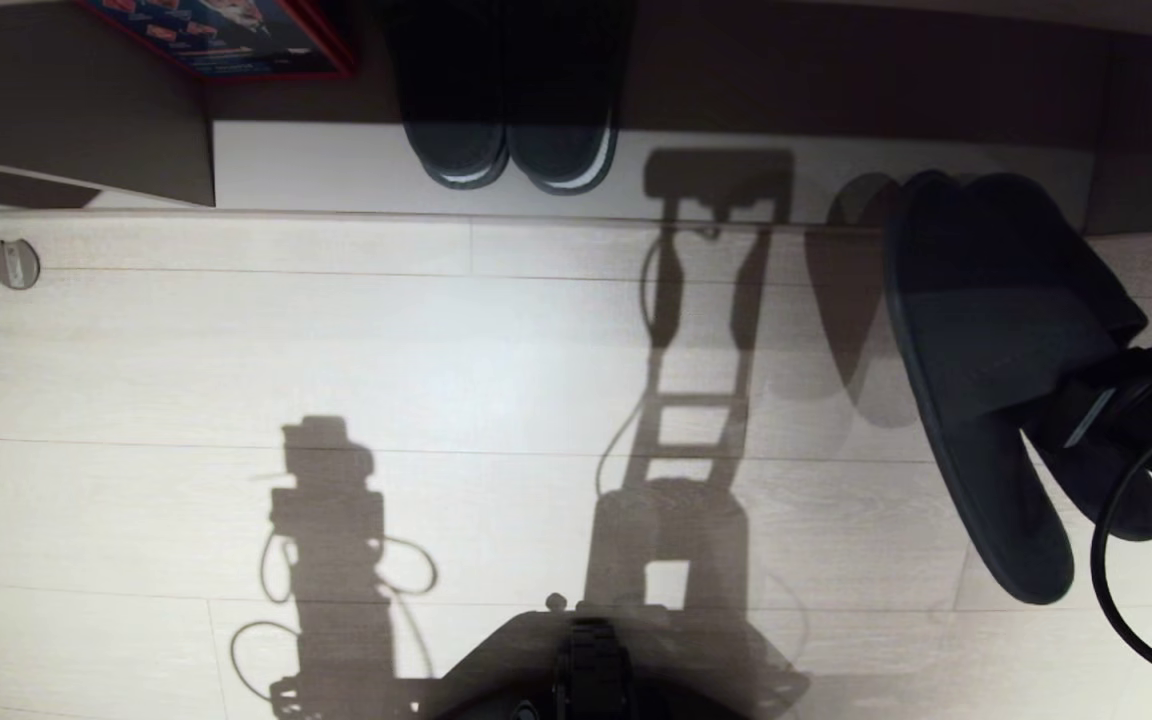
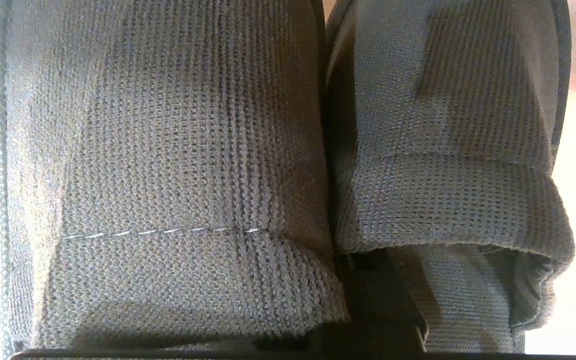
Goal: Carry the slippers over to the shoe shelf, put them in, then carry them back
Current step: Place the slippers into the shoe cabinet
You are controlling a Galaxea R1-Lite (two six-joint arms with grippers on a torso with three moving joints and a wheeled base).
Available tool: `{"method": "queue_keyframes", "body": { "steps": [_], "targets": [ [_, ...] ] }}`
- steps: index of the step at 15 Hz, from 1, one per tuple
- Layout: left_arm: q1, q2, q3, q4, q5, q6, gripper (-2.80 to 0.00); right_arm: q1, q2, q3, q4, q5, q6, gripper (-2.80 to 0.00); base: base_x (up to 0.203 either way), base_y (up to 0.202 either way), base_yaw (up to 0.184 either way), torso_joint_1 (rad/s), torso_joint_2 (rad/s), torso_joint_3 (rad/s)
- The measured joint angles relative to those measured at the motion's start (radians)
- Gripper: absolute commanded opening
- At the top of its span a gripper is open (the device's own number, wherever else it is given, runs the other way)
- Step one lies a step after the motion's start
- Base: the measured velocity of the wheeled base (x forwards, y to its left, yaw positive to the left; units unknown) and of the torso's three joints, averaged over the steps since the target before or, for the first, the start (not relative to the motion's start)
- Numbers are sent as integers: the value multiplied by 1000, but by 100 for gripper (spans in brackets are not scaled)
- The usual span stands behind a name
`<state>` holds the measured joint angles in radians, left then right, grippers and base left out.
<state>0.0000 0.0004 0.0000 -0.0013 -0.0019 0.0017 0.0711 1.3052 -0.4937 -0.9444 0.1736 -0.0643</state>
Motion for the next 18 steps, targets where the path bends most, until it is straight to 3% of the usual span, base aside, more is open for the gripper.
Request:
{"method": "queue_keyframes", "body": {
  "steps": [9,18],
  "targets": [
    [0,0,0,0,1,0,-280,14,214,-226,-156,-10,-4,-280,0,0,0,0,0,0],
    [0,0,0,1,1,1,-280,17,365,-496,-168,-10,-5,-280,0,0,0,0,0,0]
  ]
}}
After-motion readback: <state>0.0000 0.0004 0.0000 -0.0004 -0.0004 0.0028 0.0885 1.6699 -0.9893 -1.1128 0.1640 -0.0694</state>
